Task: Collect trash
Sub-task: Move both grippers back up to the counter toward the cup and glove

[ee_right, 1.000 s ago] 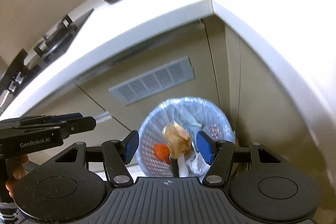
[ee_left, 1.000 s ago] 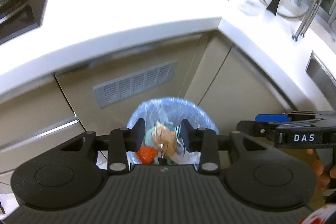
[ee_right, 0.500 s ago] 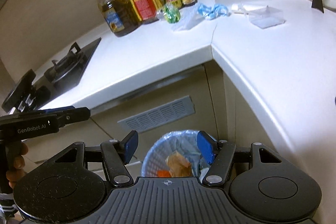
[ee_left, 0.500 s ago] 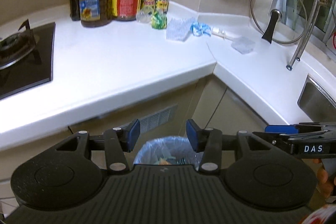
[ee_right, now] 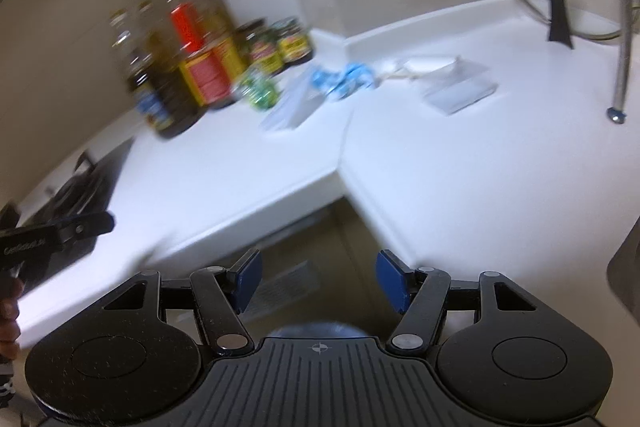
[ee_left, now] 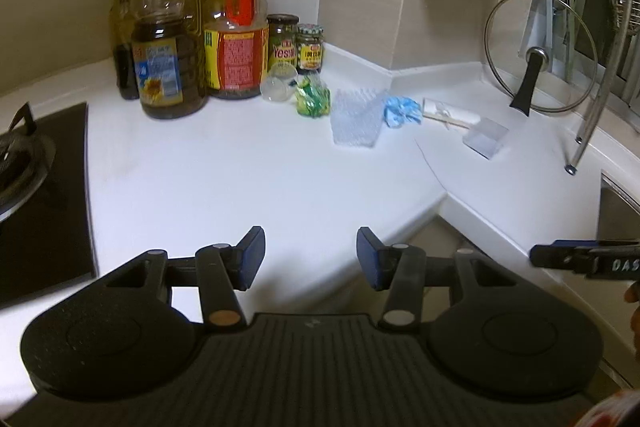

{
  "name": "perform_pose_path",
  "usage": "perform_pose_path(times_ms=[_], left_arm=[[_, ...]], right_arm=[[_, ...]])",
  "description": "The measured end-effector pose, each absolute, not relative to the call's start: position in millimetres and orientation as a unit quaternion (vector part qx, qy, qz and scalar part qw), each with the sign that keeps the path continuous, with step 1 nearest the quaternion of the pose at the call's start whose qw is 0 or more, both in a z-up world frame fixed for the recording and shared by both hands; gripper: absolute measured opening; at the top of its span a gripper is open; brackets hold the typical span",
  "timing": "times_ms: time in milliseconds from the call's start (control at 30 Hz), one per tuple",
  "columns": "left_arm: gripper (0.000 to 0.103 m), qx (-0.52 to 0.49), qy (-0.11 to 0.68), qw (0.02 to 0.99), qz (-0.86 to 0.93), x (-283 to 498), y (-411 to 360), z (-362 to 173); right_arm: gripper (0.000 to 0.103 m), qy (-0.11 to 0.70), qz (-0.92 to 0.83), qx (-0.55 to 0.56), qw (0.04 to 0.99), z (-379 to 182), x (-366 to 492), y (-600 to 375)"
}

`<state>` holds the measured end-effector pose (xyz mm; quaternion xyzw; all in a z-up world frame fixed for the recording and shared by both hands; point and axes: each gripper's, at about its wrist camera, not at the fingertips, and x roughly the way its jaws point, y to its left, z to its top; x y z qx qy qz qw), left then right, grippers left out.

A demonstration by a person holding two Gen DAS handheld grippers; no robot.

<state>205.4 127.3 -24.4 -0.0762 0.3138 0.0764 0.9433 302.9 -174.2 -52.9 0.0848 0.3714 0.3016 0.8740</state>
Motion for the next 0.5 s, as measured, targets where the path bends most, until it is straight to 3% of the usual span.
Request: perform_pose_path(times_ms=[500], left_arm=[[0.046,-0.023,0.293,0.953,0.070,328,191,-28]], right_arm=[[0.064,0.352,0.209,0.118,0.905,-54,376,-170]])
